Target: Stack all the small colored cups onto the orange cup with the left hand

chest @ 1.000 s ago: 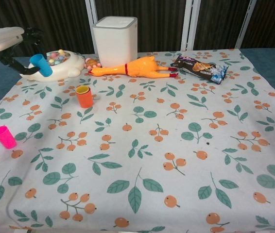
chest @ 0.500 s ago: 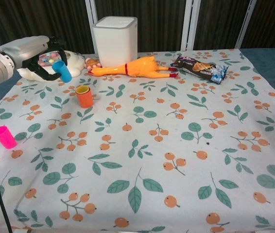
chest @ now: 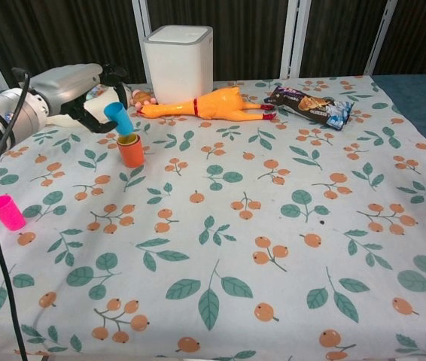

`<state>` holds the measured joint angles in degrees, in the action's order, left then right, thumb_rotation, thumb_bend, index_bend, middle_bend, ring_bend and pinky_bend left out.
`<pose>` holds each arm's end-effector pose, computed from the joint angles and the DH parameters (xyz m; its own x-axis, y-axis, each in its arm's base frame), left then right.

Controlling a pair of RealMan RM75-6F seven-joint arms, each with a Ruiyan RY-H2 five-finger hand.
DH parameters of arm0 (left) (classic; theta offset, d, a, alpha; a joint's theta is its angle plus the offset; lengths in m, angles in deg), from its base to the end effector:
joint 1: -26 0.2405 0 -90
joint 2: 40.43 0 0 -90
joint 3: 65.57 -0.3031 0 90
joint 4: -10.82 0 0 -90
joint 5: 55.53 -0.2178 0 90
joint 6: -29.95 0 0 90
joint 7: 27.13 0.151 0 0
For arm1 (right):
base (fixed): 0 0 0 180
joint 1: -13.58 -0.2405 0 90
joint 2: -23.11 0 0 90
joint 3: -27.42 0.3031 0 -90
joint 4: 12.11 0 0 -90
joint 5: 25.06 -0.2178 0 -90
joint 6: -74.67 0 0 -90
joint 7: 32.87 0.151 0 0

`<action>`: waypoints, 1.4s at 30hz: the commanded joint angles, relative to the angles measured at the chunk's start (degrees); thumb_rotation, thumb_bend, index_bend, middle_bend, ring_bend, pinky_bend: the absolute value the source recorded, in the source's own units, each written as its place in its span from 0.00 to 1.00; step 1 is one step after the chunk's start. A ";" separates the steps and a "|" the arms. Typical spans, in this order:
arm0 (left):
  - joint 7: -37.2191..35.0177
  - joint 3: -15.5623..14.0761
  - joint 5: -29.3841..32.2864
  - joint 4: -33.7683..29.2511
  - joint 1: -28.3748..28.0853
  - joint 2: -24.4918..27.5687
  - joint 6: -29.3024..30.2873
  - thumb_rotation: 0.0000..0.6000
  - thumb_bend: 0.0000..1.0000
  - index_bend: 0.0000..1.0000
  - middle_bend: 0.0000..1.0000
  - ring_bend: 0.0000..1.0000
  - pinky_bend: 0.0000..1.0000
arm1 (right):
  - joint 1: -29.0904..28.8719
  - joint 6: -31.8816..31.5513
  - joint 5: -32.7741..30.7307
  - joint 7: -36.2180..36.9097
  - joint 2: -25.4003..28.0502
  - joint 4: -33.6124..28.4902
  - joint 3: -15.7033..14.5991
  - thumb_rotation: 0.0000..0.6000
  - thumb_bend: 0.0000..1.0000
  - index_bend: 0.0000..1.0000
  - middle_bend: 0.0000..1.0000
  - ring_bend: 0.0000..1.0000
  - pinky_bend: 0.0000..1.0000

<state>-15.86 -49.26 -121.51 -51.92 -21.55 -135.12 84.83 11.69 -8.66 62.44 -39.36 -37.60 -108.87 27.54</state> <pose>-0.1852 0.4660 -0.0048 0.4370 0.0617 0.8973 0.8683 -0.2891 -0.4030 -0.3553 -0.1621 0.1742 0.4815 -0.1023 0.8704 -0.8750 0.0014 0.4842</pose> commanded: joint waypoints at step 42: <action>-2.44 -1.46 0.06 0.30 0.28 0.70 -2.34 1.00 0.36 0.00 0.00 0.00 0.14 | 0.34 -0.67 0.13 0.69 0.23 0.10 0.13 1.00 0.22 0.00 0.00 0.00 0.00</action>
<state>-17.70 -50.47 -120.80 -50.12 -21.91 -135.54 81.79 12.03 -9.33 62.57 -38.67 -37.37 -108.77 27.66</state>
